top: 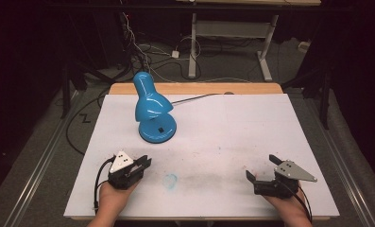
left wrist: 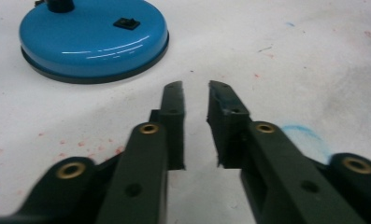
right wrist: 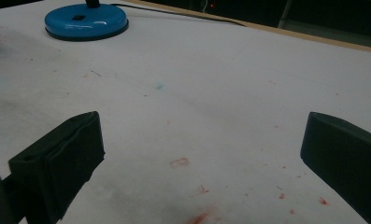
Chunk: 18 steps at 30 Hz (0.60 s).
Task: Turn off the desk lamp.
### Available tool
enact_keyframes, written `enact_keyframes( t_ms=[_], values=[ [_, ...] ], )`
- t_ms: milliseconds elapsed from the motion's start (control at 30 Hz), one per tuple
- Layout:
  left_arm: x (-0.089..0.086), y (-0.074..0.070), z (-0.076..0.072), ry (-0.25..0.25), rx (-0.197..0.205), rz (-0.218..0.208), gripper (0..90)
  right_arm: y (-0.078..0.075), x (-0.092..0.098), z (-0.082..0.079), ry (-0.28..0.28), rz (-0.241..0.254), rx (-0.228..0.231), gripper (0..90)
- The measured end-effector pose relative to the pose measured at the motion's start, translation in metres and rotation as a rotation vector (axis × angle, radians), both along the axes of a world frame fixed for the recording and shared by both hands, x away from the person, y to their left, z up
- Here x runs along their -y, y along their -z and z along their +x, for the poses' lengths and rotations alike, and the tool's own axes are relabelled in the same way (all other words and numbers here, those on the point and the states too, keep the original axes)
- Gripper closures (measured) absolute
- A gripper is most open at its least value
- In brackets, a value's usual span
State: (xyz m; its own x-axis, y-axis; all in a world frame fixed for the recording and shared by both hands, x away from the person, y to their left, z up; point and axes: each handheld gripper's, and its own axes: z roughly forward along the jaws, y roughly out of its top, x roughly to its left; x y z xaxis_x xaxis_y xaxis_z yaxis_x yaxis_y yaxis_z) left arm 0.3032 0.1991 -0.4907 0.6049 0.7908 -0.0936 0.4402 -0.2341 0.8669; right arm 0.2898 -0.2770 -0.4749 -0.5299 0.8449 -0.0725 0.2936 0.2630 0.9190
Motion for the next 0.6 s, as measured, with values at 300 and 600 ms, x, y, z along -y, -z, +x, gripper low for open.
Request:
enact_keyframes(
  t_ms=[300, 600],
  values=[
    [-0.0015, 0.0027, 0.0028, 0.023, -0.024, 0.039, 30.8, 0.0000, 0.0017, -0.0004, 0.001, 0.000, 0.002, 0.4],
    [-0.0024, -0.0012, 0.0008, 0.013, 0.007, 0.021, 0.0, 0.0000, 0.0015, -0.0006, 0.001, 0.004, 0.001, 0.4]
  ],
)
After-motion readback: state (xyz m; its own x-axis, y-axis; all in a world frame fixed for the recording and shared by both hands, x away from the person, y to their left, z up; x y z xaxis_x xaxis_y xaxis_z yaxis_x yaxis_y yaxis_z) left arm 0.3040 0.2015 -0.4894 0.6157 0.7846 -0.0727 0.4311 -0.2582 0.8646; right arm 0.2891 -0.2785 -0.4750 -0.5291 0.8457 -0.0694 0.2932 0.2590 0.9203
